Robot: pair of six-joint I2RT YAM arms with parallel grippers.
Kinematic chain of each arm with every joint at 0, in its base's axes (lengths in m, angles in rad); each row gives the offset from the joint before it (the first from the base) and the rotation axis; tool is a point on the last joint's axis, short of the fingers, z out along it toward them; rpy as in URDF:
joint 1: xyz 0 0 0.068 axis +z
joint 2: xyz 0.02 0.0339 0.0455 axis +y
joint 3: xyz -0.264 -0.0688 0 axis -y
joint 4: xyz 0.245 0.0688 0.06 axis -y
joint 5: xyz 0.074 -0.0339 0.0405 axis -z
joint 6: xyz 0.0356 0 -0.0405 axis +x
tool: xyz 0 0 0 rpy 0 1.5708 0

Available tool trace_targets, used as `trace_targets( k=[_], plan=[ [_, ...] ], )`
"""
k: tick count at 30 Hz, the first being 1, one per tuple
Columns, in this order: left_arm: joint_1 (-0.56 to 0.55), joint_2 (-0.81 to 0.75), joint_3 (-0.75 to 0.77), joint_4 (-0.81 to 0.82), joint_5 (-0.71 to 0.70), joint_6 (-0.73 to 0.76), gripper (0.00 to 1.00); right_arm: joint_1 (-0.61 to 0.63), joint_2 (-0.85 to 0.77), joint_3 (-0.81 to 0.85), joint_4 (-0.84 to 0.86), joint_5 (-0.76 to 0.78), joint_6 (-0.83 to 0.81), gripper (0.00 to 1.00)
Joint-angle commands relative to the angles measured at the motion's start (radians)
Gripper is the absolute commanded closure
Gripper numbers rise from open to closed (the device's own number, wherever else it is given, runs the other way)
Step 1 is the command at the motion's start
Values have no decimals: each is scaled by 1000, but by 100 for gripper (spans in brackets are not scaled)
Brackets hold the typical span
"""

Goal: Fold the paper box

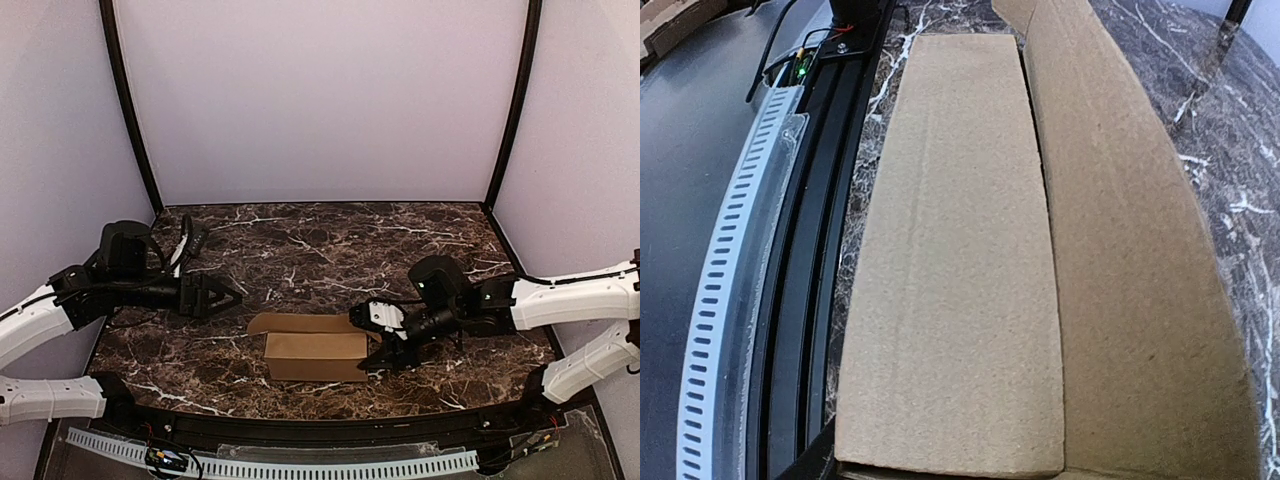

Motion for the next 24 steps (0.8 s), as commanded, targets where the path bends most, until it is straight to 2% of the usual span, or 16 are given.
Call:
trace_targets(
  k=[1, 6, 10, 17, 24],
  plan=[
    [-30, 47, 37, -41, 2, 61, 17, -38, 50, 19, 19, -142, 65, 70],
    [-131, 113, 51, -82, -154, 94, 29, -42, 84, 10, 50, -146, 65, 70],
    [-160, 175, 47, -82, -200, 101, 41, -42, 103, -2, 77, -141, 72, 72],
    [-176, 214, 38, -33, -182, 74, 54, -42, 103, -20, 100, -124, 82, 72],
    [-188, 220, 34, -26, -146, 40, 59, -42, 103, -27, 99, -95, 81, 72]
  ],
)
